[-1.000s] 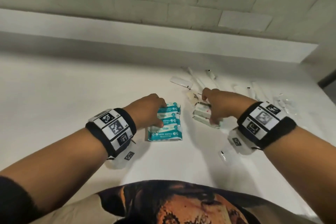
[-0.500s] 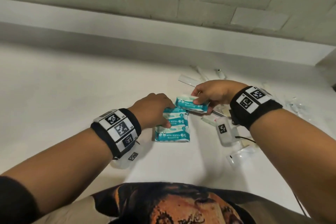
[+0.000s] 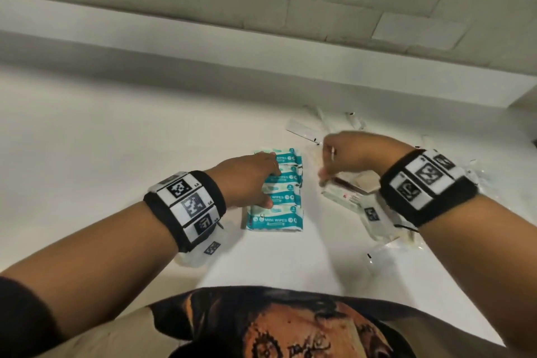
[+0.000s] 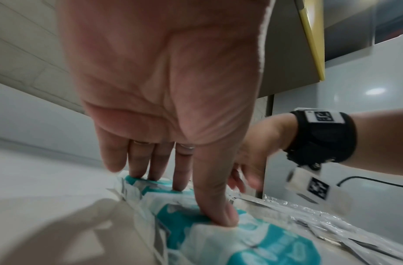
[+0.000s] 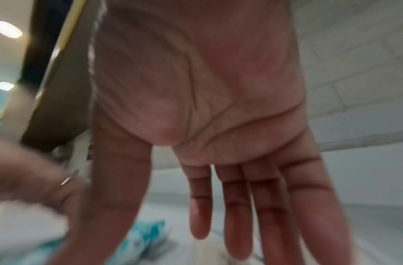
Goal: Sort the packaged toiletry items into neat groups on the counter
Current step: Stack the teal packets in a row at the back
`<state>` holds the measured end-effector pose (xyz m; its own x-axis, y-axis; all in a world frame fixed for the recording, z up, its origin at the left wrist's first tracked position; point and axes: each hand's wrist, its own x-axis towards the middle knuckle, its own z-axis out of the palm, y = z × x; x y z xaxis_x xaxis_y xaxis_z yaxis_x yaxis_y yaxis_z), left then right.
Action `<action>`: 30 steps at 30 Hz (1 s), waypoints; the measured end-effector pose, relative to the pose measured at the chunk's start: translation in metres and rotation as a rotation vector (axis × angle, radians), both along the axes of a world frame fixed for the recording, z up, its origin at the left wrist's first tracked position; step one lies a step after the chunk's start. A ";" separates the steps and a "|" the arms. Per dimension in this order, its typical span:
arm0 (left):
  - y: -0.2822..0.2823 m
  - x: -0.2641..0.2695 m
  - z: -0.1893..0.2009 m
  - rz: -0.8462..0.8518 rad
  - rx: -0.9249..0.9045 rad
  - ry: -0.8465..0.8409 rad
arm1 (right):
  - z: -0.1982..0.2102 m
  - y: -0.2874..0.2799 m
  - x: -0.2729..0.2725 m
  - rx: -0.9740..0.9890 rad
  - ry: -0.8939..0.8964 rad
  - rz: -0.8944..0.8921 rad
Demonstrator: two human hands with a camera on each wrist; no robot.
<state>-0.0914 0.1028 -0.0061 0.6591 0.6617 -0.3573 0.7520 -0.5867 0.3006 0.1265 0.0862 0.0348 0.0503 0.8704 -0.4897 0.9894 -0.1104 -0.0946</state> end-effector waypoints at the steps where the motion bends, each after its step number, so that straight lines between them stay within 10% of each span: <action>1: 0.000 0.001 0.001 0.001 0.006 0.002 | -0.001 -0.014 0.004 -0.081 -0.079 0.013; 4: 0.001 0.003 0.002 0.006 0.020 0.015 | -0.021 -0.041 0.008 -0.133 -0.186 0.076; 10: 0.000 0.006 0.004 0.022 0.023 0.018 | -0.018 -0.035 0.022 -0.165 0.385 -0.154; 23: -0.002 0.006 0.009 0.031 0.001 0.029 | -0.022 -0.031 0.009 -0.066 0.011 -0.043; 30: -0.001 0.005 0.007 0.046 -0.017 0.014 | -0.007 0.034 -0.013 0.369 0.217 -0.004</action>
<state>-0.0866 0.1014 0.0009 0.6228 0.6849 -0.3783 0.7824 -0.5461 0.2994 0.1134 0.1200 0.0278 -0.0160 0.9893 -0.1450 0.9418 -0.0338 -0.3345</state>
